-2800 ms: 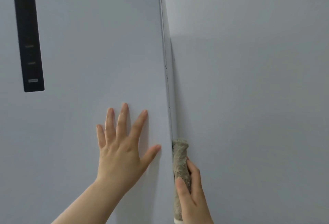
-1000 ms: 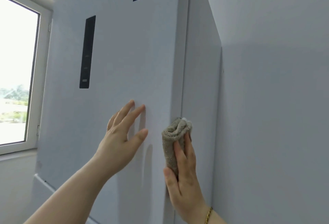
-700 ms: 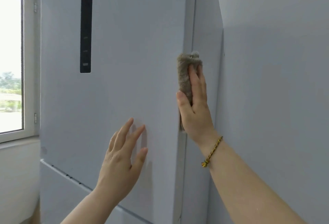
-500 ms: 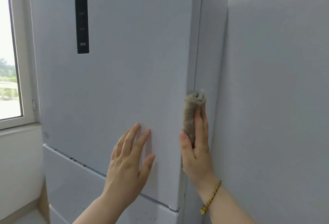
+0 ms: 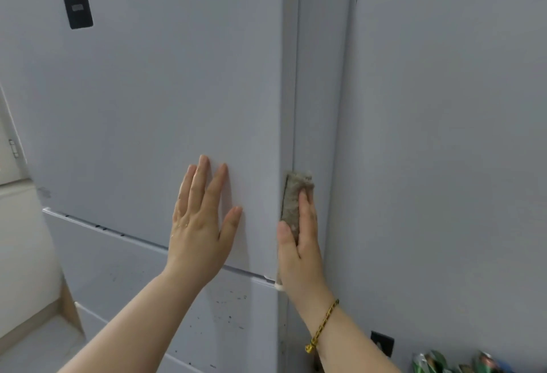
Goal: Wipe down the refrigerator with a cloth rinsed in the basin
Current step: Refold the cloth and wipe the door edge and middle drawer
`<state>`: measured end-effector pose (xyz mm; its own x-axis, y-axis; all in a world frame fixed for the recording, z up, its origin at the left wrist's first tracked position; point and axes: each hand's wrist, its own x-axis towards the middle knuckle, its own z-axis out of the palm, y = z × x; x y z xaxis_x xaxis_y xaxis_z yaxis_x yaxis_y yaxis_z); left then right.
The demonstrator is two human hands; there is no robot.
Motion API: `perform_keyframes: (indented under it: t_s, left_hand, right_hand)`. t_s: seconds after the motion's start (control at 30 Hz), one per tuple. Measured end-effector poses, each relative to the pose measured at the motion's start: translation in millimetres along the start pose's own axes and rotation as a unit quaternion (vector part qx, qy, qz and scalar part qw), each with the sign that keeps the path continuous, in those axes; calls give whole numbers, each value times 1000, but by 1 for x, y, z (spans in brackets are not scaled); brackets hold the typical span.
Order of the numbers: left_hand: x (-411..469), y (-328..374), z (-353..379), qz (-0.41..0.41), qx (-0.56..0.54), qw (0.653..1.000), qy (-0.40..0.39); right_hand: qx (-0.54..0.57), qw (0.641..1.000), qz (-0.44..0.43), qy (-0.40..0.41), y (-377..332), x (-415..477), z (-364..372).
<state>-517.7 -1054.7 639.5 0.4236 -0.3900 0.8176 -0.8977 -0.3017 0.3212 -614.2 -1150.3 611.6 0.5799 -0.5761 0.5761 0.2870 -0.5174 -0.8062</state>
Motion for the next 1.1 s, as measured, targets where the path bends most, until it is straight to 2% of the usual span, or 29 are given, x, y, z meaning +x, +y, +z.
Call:
perform_keyframes:
  t_s: [0.1,0.2,0.33,0.53,0.77,0.97,1.1]
  left_hand:
    - [0,-4,-3,11,3,1000,-4]
    - [-5,-7,-5,14,-4,1000,0]
    - [-38,-18,7,36,26,999,1]
    - [-105,-33,28,7,62,995,-82]
    - [-119,-41,38,21,85,991,-103]
    - [-119,-49,35,48,119,984,-120]
    - [-119,-51,37,51,102,986,-123]
  right_hand:
    - [-5,999,-44,-1,-5,3,2]
    - [-32,998,-57,4,29,-30,10]
    - [-22,999,22,12,76,-83,23]
    - [43,985,165,4,81,-93,21]
    - [13,991,132,15,86,-94,29]
    - [83,948,305,47,126,-139,40]
    - [122,923,361,58,122,-133,39]
